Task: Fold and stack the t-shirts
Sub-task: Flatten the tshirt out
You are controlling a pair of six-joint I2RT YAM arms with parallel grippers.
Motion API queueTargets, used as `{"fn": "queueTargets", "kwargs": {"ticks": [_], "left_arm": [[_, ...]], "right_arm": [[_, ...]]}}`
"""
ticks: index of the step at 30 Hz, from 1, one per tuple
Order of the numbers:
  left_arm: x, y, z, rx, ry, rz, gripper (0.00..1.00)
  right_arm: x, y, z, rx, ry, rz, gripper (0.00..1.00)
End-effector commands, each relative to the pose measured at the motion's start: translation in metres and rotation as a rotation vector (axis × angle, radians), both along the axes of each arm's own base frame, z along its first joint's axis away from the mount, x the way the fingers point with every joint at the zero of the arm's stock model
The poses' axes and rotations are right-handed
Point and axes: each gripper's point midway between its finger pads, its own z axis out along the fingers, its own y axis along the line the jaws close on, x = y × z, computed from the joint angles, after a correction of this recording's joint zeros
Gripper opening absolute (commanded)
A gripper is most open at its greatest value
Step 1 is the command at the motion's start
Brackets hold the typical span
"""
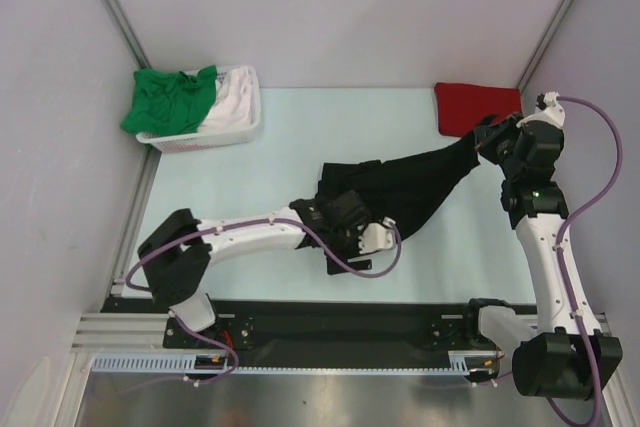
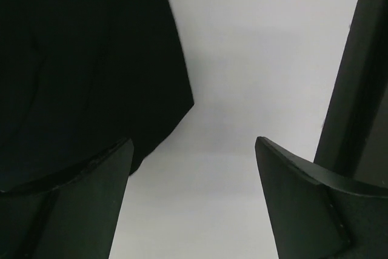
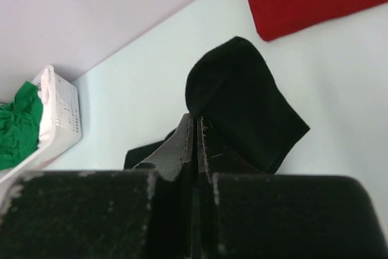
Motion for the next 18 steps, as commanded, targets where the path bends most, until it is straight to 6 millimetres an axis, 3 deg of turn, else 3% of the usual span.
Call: {"fn": "queueTargets", "kwargs": {"ticks": [1, 2, 8, 9, 14, 17, 18], "left_arm": [[0.016, -0.030, 0.004, -0.037, -0.093, -0.022, 0.87], [0.017, -0.031, -0.009, -0.015, -0.077, -0.016, 0.85], [0.019, -0.034, -0.036, 0.030, -0.060, -0.016, 0.72], [0.020, -0.031, -0.045, 0.057, -0.055, -0.012, 0.67], [0.035, -0.022, -0.056, 0.085, -0.094, 0.020, 0.51], [0.051, -0.016, -0.056, 0.072, -0.099, 0.073, 0.19], [0.064, -0.008, -0.052, 0.080, -0.116, 0.122, 0.00]], "right_arm": [[-0.002, -0.003, 0.005, -0.021, -0.034, 0.004, 0.00], [-0.003, -0.003, 0.005, -0.023, -0.036, 0.004, 0.00], [-0.008, -0.005, 0.007, -0.046, -0.041, 0.001, 0.00], [-0.009, -0.005, 0.008, -0.046, -0.041, -0.001, 0.00], [-0.011, -0.006, 0.011, -0.050, -0.053, -0.005, 0.00], [-0.014, -0.006, 0.019, -0.049, -0.070, -0.004, 0.00], [-0.014, -0.007, 0.022, -0.050, -0.075, -0.006, 0.00]]}}
